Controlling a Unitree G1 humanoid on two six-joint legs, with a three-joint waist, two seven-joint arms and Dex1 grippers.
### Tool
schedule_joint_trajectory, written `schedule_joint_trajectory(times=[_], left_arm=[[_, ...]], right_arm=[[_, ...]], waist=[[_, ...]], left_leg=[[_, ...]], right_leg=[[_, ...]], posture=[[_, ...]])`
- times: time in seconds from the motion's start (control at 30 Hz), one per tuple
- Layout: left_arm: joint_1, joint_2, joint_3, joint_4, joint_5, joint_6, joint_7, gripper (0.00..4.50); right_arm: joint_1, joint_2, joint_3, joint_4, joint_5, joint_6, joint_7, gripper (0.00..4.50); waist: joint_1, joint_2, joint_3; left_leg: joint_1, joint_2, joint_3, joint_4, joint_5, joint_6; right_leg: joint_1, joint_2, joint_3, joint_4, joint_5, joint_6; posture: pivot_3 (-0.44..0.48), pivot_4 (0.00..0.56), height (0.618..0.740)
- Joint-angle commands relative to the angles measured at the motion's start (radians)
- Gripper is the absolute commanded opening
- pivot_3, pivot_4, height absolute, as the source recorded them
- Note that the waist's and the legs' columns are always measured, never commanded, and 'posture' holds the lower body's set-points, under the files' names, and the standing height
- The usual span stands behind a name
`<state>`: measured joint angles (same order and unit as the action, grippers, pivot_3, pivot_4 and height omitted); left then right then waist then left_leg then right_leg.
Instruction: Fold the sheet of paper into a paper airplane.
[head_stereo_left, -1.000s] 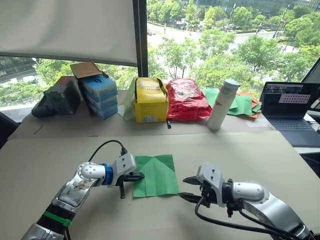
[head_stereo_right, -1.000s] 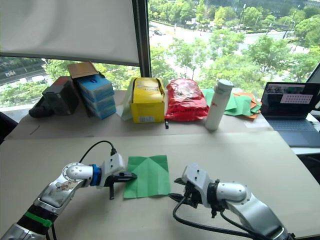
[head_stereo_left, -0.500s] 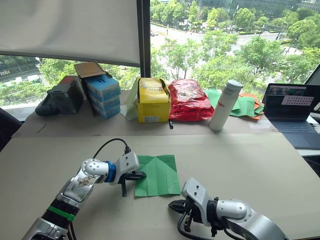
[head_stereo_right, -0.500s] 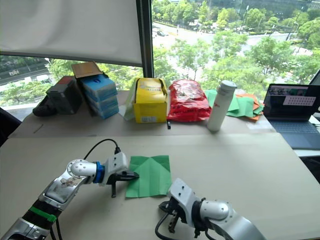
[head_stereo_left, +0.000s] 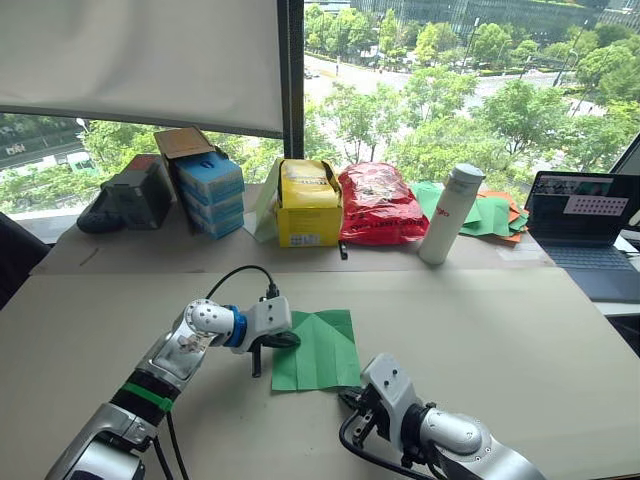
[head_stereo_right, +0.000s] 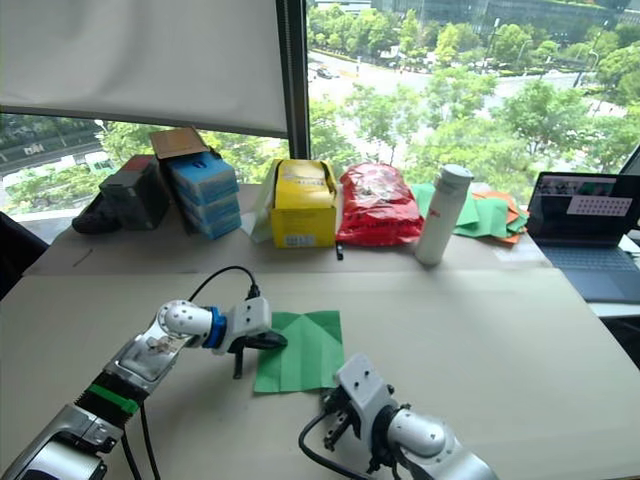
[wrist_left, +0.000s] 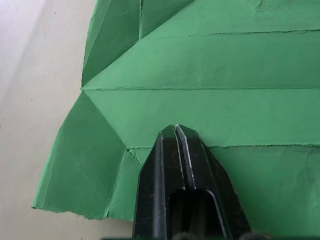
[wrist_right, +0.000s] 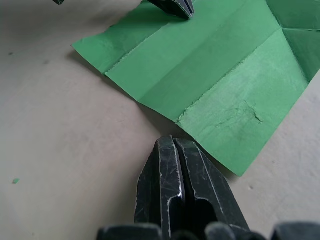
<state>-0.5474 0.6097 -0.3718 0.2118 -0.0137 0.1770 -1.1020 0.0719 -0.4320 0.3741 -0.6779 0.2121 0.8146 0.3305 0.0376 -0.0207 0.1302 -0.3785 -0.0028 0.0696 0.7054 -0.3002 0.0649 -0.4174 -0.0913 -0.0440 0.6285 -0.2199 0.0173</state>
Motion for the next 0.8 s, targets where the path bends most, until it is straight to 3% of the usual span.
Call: schedule_joint_trajectory(times=[0.03,0.43,0.8], left_arm=[[0.019,-0.003,-0.04,0.071,0.061,0.008,-0.001,0.0],[0.021,-0.01,-0.031,0.081,0.069,-0.008,-0.006,0.0],[0.032,0.002,0.001,0.06,0.059,0.016,0.005,0.0]], right_arm=[[0.005,0.025,-0.048,0.031,-0.033,-0.018,-0.049,0.05],[-0.017,0.208,-0.144,0.132,0.005,-0.2,-0.089,0.05],[-0.169,0.246,-0.082,0.27,0.04,-0.285,0.091,0.05]], waist=[[0.0,0.0,0.0],[-0.001,0.0,0.0],[-0.012,0.001,0.0]], left_leg=[[0.0,0.0,0.0,0.0,0.0,0.0],[-0.001,0.0,0.0,0.0,0.0,0.0],[-0.001,0.0,0.0,0.0,0.0,0.0]], right_leg=[[0.0,0.0,0.0,0.0,0.0,0.0],[-0.001,0.0,0.0,0.0,0.0,0.0],[-0.001,0.001,0.0,0.001,0.0,0.0]], posture=[[0.0,0.15,0.74],[0.0,0.15,0.74],[0.0,0.15,0.74]])
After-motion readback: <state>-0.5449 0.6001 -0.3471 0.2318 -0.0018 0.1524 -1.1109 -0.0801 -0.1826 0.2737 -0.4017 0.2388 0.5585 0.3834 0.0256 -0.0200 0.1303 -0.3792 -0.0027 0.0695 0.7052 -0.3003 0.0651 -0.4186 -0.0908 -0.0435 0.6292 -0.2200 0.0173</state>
